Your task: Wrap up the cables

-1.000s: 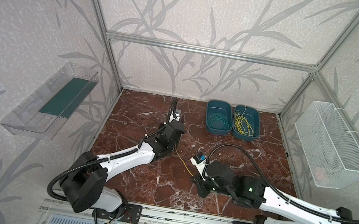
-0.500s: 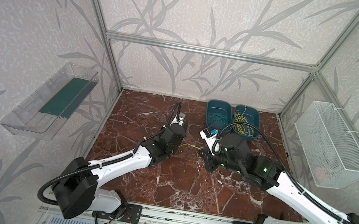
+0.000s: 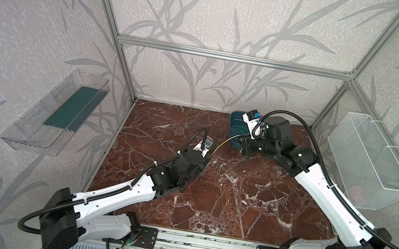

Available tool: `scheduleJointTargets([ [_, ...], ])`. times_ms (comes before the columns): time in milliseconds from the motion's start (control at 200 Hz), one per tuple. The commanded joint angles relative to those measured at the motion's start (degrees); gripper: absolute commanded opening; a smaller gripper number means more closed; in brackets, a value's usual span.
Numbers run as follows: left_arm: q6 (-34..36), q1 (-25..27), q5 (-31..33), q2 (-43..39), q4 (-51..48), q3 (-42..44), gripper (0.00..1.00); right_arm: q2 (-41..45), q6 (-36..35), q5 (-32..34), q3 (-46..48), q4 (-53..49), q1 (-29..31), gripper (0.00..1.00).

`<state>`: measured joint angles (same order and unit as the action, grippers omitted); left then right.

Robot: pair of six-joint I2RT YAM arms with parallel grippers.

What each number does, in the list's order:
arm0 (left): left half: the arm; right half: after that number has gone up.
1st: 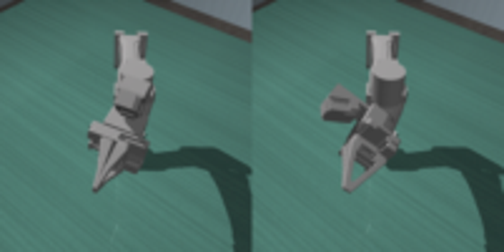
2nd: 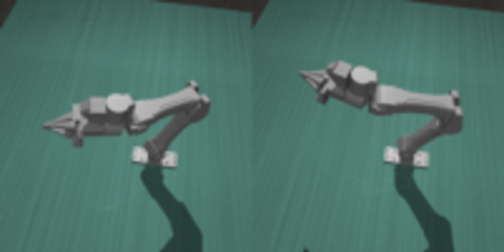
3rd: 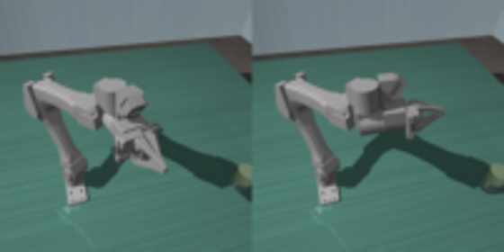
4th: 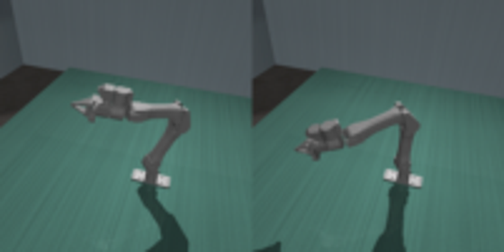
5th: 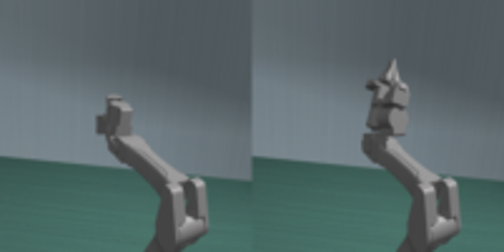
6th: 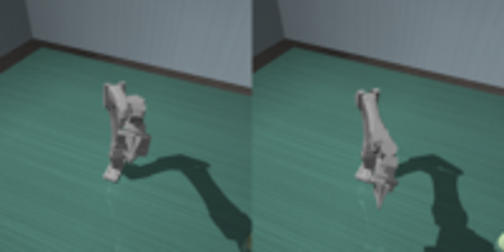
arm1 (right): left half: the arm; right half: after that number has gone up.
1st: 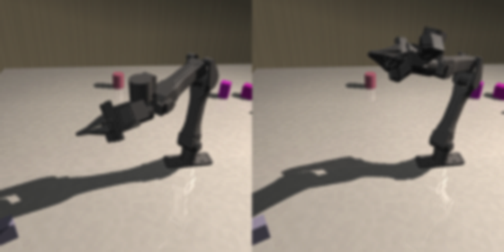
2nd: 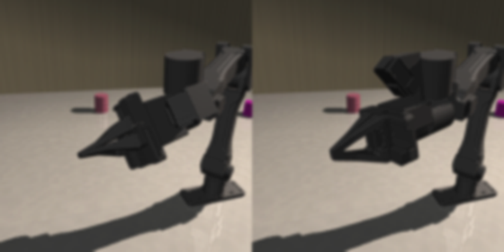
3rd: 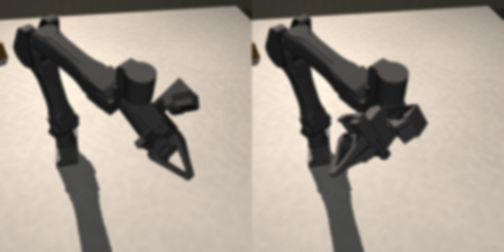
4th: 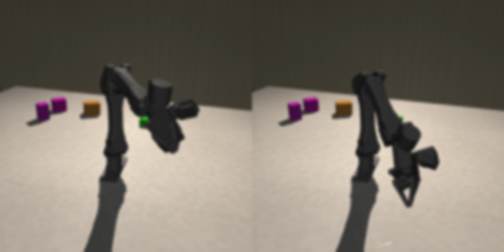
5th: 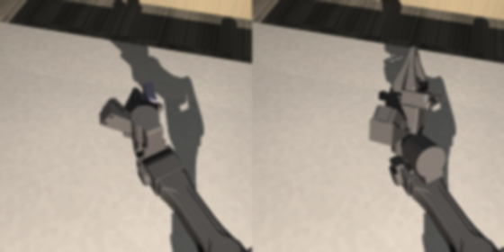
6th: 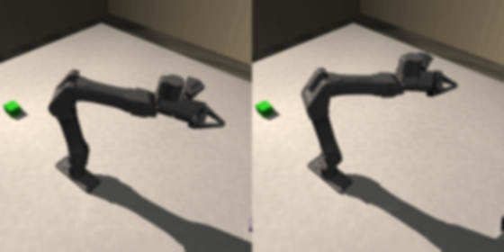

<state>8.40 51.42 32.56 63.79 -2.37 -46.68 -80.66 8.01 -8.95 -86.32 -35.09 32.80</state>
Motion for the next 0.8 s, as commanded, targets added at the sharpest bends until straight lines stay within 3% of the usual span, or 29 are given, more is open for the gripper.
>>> scheduleJointTargets([
  [0,6.78,2.56,-0.73,-2.52,-9.54,-0.17,0.00,-0.95,0.90,0.12,-3.61,6.84,-6.37,0.00],
  [165,10.33,6.13,-3.57,-6.73,-13.57,0.04,0.00,-4.79,3.57,-3.17,-4.42,9.48,-14.48,0.00],
  [365,10.42,7.99,-8.49,-12.29,-14.58,1.49,0.00,-8.50,5.21,-4.49,-1.95,12.06,-18.92,0.00],
  [645,8.66,8.07,-15.00,-18.02,-11.57,0.10,0.00,-12.18,6.84,-7.97,6.44,17.15,-19.20,0.00],
  [795,5.65,7.95,-15.78,-17.01,-6.66,-2.09,0.00,-12.74,6.24,-6.90,12.60,20.01,-14.83,0.00],
])
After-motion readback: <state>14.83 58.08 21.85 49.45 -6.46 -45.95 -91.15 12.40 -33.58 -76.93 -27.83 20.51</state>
